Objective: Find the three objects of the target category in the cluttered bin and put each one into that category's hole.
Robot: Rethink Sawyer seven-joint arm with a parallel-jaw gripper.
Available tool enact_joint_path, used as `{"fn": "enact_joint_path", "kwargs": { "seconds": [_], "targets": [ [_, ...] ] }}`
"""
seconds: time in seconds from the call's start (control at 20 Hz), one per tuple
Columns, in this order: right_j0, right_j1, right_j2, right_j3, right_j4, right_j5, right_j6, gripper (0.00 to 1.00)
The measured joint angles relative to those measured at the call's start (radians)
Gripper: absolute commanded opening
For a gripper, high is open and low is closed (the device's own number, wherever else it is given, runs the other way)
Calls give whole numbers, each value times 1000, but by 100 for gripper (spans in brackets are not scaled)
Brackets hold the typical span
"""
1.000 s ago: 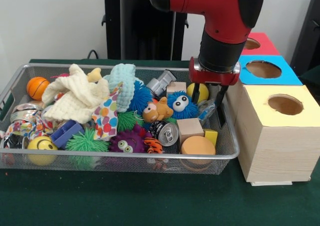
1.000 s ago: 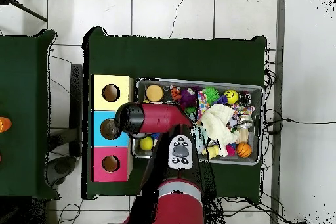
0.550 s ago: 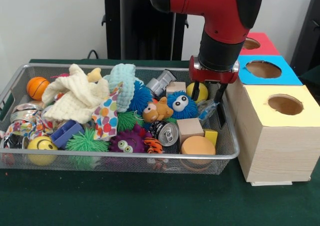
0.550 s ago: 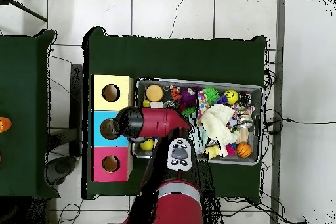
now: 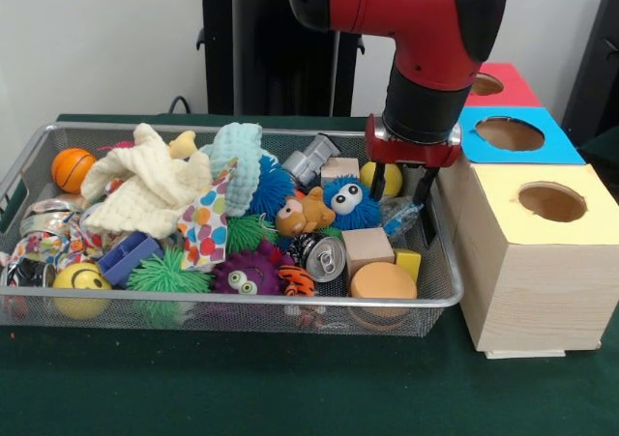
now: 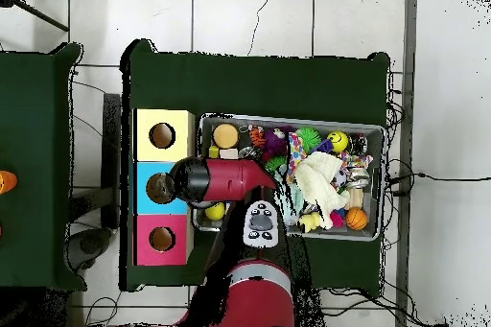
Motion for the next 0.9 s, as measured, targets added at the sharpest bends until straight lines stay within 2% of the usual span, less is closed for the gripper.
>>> {"fn": "enact_joint_path", "kwargs": {
  "seconds": [0.45,0.9],
  "targets": [
    [0,9,0,0,0,0,0,100],
    [-3,-30,1,2,0,6,0,100]
  ]
}}
